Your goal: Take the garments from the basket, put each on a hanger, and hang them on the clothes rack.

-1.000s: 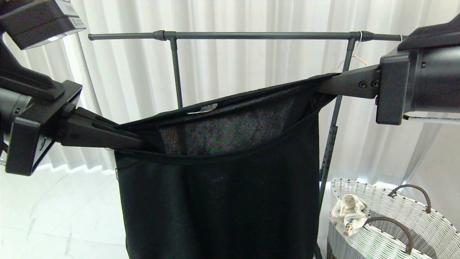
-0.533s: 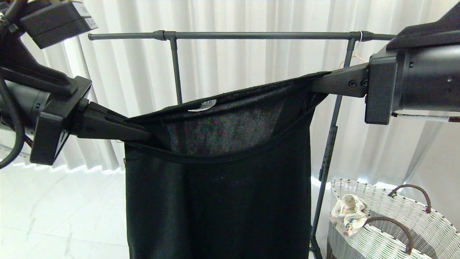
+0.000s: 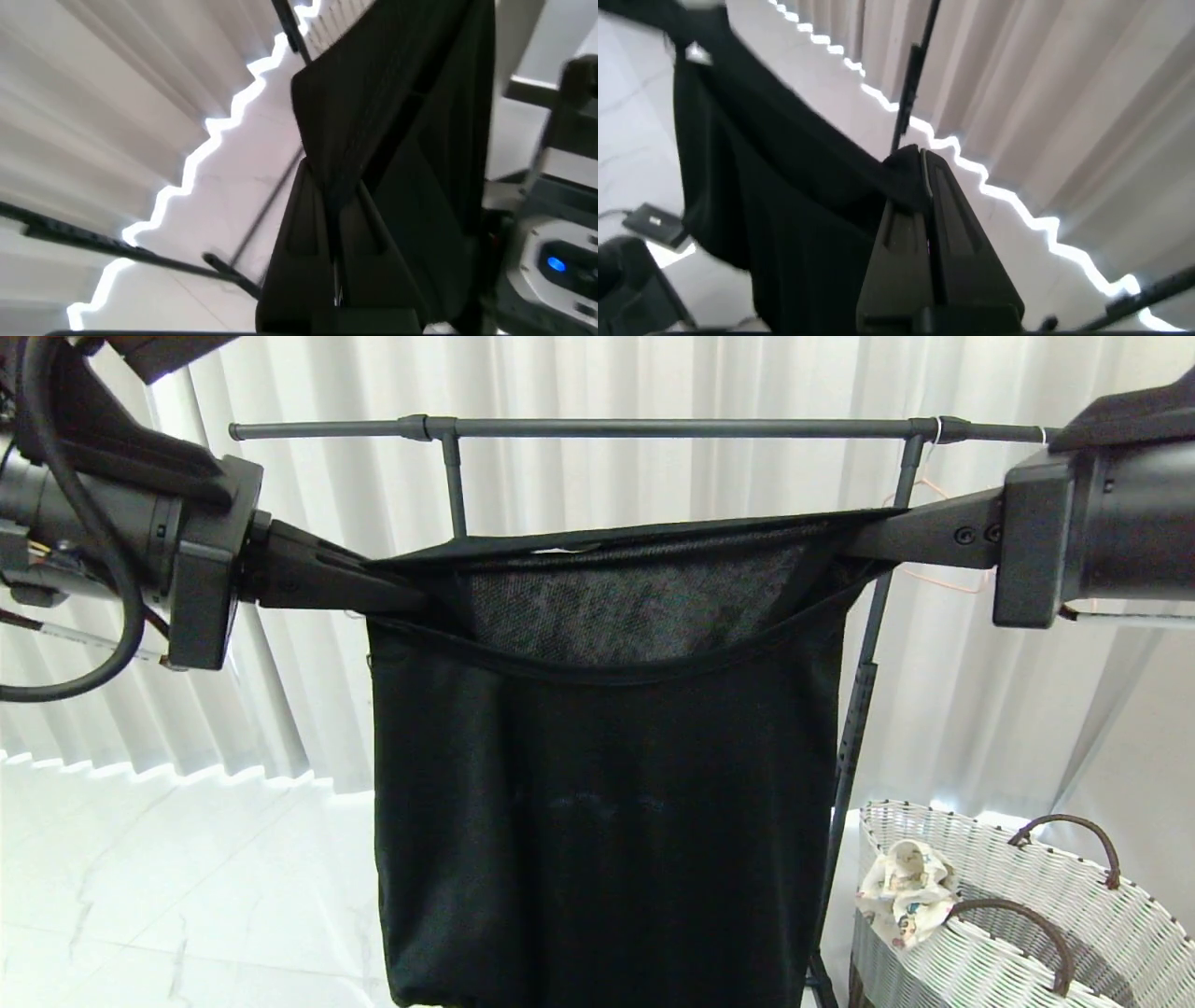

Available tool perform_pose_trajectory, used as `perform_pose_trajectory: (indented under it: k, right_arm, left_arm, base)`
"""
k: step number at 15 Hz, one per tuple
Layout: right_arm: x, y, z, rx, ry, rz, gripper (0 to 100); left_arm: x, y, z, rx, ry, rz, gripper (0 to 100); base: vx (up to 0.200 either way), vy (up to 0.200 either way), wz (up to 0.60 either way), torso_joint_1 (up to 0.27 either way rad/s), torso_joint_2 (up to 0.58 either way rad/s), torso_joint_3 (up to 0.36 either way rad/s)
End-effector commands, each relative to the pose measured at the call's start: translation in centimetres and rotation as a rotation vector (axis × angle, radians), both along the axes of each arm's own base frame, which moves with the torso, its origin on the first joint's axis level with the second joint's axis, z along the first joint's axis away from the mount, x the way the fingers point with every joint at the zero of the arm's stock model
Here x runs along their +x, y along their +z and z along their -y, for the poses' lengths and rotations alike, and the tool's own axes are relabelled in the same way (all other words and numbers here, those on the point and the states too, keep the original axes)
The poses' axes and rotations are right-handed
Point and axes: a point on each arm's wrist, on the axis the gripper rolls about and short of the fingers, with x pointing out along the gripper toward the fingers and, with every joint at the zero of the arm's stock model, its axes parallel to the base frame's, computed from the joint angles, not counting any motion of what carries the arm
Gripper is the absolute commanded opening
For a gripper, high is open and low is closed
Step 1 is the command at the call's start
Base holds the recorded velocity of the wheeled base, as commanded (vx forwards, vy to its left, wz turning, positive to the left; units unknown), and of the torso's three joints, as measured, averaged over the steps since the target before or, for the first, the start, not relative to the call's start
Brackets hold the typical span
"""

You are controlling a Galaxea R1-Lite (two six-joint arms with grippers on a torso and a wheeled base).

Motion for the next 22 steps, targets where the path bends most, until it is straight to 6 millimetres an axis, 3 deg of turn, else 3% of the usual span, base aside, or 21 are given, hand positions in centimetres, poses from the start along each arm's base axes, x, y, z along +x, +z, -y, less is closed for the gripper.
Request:
perform_pose_trajectory:
  k: [1,3,7,15,18,22]
  right_arm:
    - [-0.9,0.6,1.3,0.009,-0.002,0.006,0]
    - [-2.6,0.9,2.9,0.001,0.084,-0.028,0]
    - [-4.3,0.8,2.4,0.001,0.219,-0.054,0]
    - [-4.4,0.6,1.9,-0.012,0.236,-0.061,0]
    - [-3.1,0.8,2.6,0.009,0.158,-0.037,0]
    - [1.2,0.8,0.2,0.07,0.081,0.027,0]
  left_arm:
    - [1.3,0.2,0.6,-0.005,-0.01,0.019,0]
    - [2.4,1.0,1.9,-0.017,-0.048,0.061,0]
    - [2.7,1.1,4.5,-0.019,-0.142,0.067,0]
    - [2.8,0.7,4.9,-0.011,-0.153,0.054,0]
    - [0.9,1.0,4.1,-0.007,-0.132,0.056,0]
    - [-3.2,0.7,2.7,-0.036,-0.123,-0.009,0]
  base:
    - [0.0,0.0,0.0,0.0,0.0,0.0]
    - [0.0,0.0,0.0,0.0,0.0,0.0]
    - [0.0,0.0,0.0,0.0,0.0,0.0]
    - [0.0,0.0,0.0,0.0,0.0,0.0]
    - [0.0,0.0,0.0,0.0,0.0,0.0]
    - [0.0,0.0,0.0,0.0,0.0,0.0]
